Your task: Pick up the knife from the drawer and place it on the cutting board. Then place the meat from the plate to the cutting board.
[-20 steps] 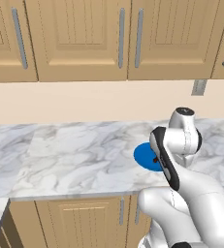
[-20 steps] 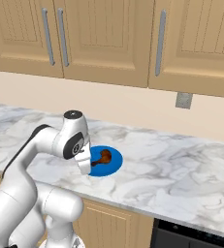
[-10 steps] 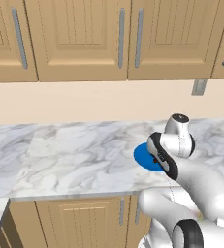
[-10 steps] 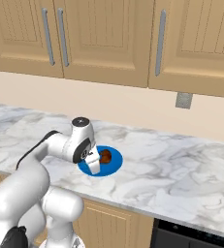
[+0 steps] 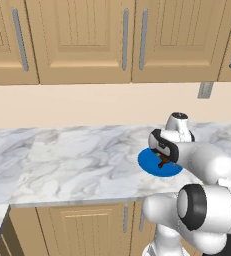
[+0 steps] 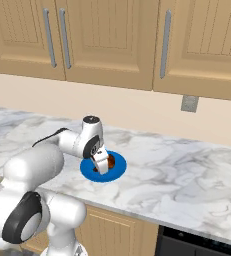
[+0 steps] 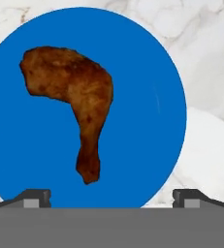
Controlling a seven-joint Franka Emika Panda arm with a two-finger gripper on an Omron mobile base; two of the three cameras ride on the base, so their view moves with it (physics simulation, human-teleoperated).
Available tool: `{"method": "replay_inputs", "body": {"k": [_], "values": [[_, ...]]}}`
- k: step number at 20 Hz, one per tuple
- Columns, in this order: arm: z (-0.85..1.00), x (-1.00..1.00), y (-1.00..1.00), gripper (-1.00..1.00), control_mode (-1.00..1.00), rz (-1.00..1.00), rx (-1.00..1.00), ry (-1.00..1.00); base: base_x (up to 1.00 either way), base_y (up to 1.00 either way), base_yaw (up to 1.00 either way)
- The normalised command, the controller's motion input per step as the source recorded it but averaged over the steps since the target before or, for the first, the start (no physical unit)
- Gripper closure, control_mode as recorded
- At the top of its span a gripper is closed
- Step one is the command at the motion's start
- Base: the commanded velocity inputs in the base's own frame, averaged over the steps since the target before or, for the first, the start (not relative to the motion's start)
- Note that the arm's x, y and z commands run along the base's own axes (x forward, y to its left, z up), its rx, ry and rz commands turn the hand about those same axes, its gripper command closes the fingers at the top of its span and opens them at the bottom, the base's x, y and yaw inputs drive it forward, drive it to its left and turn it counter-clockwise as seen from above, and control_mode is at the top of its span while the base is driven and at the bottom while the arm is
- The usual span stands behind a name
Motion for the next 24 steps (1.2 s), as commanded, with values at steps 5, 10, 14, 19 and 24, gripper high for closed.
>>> {"method": "replay_inputs", "body": {"k": [5, 10, 14, 19, 24], "values": [[-0.17, 0.19, -0.18, -1.00, -1.00, 0.02, 0.00, 0.02, 0.00, 0.00, 0.00], [-0.29, 0.11, -0.16, -1.00, -1.00, 0.01, 0.00, 0.00, 0.00, 0.00, 0.00], [-0.19, 0.18, -0.01, -1.00, -1.00, 0.00, 0.00, 0.00, 0.00, 0.00, 0.00], [-0.17, 0.18, 0.00, -1.00, -1.00, 0.00, 0.00, 0.00, 0.00, 0.00, 0.00], [-0.20, 0.13, 0.00, -1.00, -1.00, 0.00, 0.00, 0.01, 0.00, 0.00, 0.00]]}}
